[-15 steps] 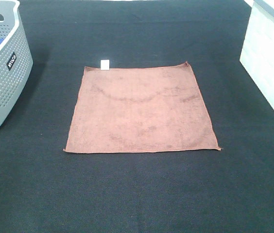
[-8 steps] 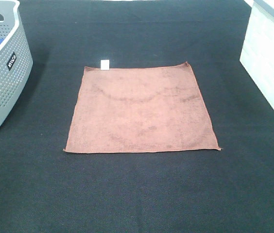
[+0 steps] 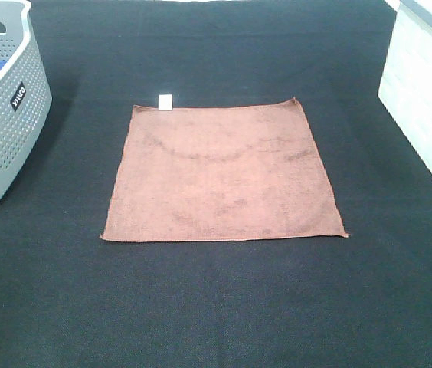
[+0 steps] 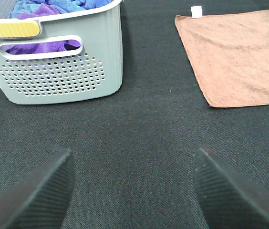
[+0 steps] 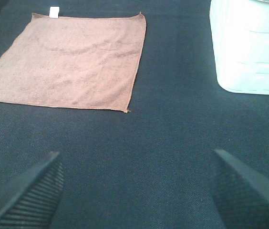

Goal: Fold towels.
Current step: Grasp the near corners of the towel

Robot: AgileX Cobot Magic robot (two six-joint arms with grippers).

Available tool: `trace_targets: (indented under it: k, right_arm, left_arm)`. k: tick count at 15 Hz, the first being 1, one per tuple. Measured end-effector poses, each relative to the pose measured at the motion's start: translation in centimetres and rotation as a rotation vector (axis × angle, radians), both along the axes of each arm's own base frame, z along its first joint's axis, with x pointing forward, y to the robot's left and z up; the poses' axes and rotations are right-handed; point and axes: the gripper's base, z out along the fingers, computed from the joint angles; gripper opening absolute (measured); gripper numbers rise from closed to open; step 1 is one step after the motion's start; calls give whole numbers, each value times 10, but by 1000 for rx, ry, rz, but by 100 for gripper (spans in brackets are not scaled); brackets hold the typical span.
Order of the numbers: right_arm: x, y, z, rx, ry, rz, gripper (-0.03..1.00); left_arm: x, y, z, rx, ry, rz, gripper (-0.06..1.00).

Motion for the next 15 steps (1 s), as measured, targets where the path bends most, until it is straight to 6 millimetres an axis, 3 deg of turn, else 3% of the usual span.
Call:
trace_targets:
  k: [15]
  right_arm:
    - [0,0,0,0,0,0,79]
  left_arm:
    - [0,0,0,0,0,0,68]
